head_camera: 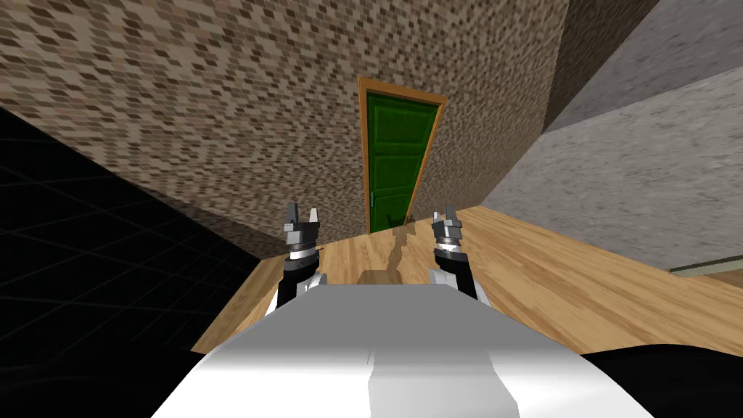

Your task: Pull the door open

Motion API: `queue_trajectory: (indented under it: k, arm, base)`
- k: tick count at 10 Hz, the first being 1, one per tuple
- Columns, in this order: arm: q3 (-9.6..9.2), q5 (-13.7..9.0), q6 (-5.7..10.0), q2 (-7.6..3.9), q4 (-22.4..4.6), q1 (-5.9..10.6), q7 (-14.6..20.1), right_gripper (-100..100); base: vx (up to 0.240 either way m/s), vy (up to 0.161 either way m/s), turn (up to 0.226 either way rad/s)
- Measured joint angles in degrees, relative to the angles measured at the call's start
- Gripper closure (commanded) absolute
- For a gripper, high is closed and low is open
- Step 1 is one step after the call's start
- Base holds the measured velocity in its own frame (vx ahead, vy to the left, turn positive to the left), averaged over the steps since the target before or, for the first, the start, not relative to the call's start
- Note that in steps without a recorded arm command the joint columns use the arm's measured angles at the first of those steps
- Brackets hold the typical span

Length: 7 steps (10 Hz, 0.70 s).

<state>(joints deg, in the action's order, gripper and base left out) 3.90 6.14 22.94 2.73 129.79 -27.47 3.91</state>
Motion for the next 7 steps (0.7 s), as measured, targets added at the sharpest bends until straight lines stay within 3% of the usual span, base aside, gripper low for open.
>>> queue_trajectory:
  k: [7]
  arm:
    - [-3.24,-8.33,4.36,-3.68,-6.72,0.98,5.3,-100]
  base:
    - [0.113,-0.011,0.148]
